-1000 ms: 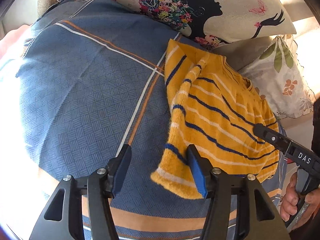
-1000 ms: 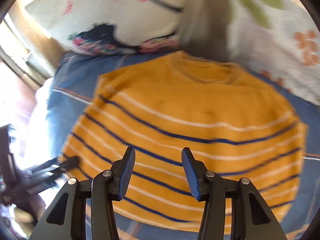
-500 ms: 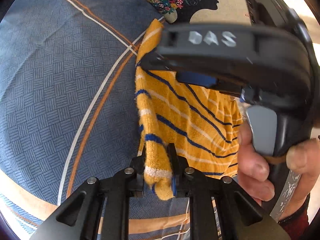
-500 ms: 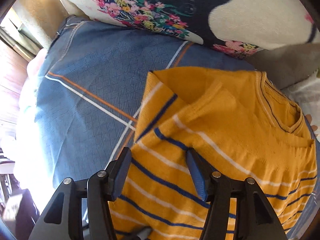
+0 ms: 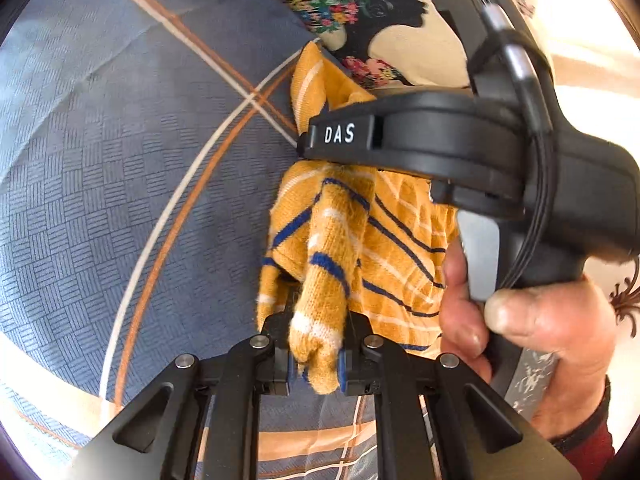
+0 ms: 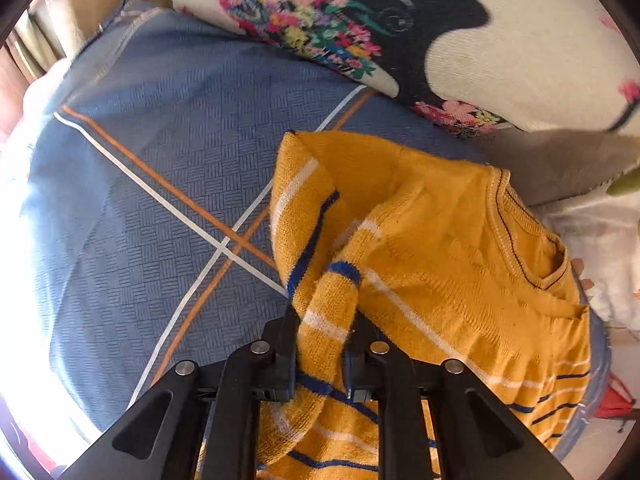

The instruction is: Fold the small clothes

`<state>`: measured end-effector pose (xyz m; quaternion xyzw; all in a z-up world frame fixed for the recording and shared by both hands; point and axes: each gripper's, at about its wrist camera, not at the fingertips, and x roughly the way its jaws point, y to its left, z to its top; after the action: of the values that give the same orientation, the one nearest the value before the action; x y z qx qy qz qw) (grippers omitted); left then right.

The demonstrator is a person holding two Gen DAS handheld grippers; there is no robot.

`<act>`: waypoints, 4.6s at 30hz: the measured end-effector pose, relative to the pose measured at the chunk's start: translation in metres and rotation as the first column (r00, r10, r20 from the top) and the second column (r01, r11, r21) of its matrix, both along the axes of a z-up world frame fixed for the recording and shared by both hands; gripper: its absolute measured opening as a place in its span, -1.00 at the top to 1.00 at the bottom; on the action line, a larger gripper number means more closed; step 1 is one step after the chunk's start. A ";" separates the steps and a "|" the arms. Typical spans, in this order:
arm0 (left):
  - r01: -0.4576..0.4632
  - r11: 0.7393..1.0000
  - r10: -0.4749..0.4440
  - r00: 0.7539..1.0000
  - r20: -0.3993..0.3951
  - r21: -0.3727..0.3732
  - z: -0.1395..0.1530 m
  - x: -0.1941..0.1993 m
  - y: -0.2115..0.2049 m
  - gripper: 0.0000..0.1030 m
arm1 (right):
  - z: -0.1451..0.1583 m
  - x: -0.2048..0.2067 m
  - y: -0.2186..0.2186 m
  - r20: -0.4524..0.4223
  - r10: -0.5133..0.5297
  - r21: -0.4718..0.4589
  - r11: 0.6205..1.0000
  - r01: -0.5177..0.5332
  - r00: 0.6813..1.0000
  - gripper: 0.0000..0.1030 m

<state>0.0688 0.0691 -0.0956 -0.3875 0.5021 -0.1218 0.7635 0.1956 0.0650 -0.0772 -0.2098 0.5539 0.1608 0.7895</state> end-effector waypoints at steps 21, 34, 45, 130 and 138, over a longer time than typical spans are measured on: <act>-0.066 0.982 0.063 0.998 0.022 0.178 0.084 -0.052 -0.104 0.26 | 0.054 0.001 -0.390 -0.029 -0.354 0.478 0.817 0.324 0.935 0.71; 0.010 0.957 -0.006 1.000 -0.017 0.291 0.071 -0.043 -0.178 0.25 | 0.048 -0.008 -0.491 -0.095 -0.432 0.638 0.666 0.388 0.897 0.13; 0.059 0.915 -0.062 0.998 -0.006 0.400 0.073 0.003 -0.202 0.20 | 0.001 -0.033 -0.477 -0.127 -0.330 0.601 0.725 0.337 0.935 0.44; -0.005 0.693 -0.196 0.961 0.194 0.721 0.125 -0.077 -0.112 -0.34 | 0.027 -0.194 -0.321 0.114 -0.481 0.335 0.842 0.422 0.870 -0.09; -0.161 0.649 -0.162 0.926 0.342 0.744 0.153 -0.106 -0.094 -0.72 | 0.039 -0.214 -0.294 0.154 -0.470 0.332 0.853 0.403 0.869 -0.14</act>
<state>-0.0368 -0.0253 0.0577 -0.0004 0.3496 0.0276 0.9365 -0.0188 -0.2286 -0.0382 0.0228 0.4624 0.0300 0.8859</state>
